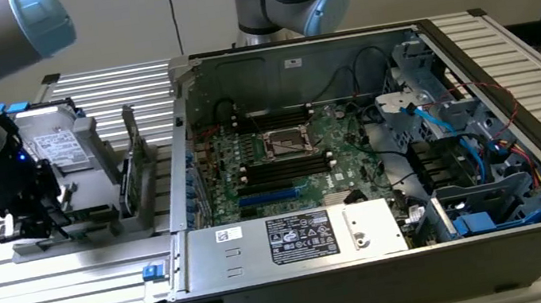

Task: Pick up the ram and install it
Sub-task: 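Pick up the ram and move it above insertion slot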

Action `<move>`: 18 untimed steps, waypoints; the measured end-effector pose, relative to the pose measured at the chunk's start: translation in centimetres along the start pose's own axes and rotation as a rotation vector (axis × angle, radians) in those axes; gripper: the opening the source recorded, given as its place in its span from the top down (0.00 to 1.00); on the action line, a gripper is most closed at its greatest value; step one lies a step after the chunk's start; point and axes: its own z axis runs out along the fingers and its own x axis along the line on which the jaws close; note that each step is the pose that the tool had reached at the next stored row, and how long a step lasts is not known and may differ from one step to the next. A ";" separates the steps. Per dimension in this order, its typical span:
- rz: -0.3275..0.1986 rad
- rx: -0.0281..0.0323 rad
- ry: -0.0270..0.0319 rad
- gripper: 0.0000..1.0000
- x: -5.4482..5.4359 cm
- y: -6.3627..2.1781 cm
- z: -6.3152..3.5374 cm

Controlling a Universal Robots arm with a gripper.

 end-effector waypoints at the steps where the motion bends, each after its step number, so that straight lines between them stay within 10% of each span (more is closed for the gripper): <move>1: 0.000 -0.0002 -0.0010 0.67 0.0 0.07 0.17; 13: 0.001 0.0000 -0.0053 0.67 0.0 0.60 1.83; 18: 0.001 0.0001 -0.0053 0.82 0.0 0.60 1.84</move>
